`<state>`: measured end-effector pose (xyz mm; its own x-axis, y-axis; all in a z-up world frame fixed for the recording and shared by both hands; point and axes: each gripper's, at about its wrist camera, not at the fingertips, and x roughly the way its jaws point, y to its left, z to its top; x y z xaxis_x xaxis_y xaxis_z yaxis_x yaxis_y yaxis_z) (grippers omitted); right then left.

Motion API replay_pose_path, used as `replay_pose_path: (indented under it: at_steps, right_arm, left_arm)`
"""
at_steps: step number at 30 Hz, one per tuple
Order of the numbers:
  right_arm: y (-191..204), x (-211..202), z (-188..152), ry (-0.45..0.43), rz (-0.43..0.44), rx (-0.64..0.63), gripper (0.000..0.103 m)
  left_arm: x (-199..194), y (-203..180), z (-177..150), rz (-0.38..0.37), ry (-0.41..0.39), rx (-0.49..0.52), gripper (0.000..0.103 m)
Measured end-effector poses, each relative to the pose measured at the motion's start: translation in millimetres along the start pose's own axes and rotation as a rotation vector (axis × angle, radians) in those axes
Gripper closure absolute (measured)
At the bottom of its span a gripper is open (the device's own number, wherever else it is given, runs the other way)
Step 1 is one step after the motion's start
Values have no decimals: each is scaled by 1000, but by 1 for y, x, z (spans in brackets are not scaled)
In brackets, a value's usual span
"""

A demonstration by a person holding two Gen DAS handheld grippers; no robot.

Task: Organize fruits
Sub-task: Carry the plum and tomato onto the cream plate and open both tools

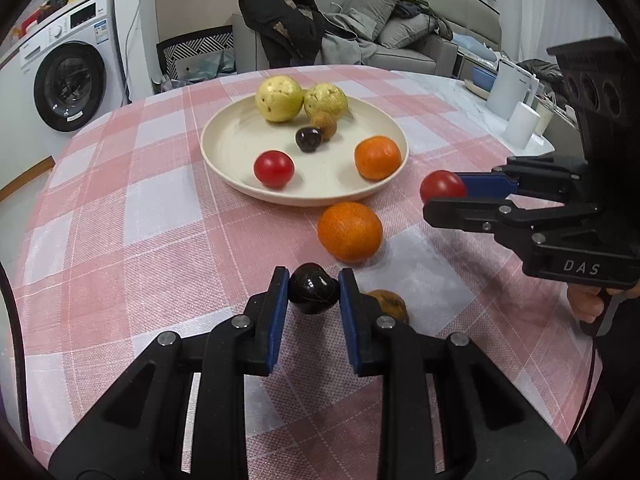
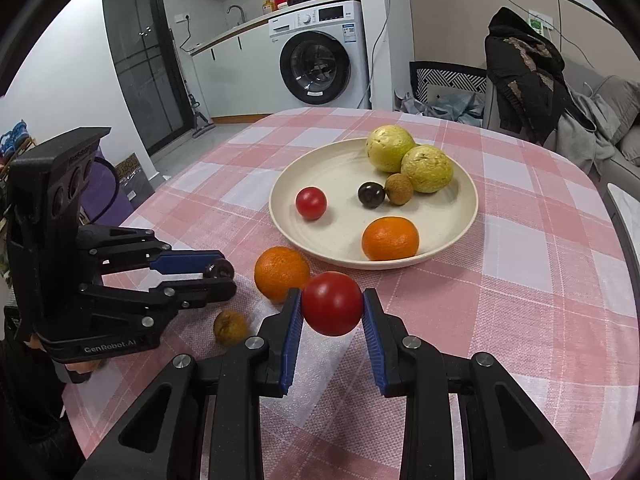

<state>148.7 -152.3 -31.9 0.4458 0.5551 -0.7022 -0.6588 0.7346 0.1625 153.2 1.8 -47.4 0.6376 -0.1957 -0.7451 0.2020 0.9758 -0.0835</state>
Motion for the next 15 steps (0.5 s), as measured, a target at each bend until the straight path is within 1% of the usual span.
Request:
replay_pose_path:
  at_steps: [5,11,15]
  right_arm:
    - [-5,-6,5,-31,-17,21,72]
    - [-16,-14,15,-75,-35,64,72]
    - [-24,-17,23,-89,-28,109,72]
  left_arm:
    - [-12,4,6,8,-47,-16,81]
    - [-19,-2,17,28,-92,1,81]
    - [-18,-9,25,20,-109,19,81]
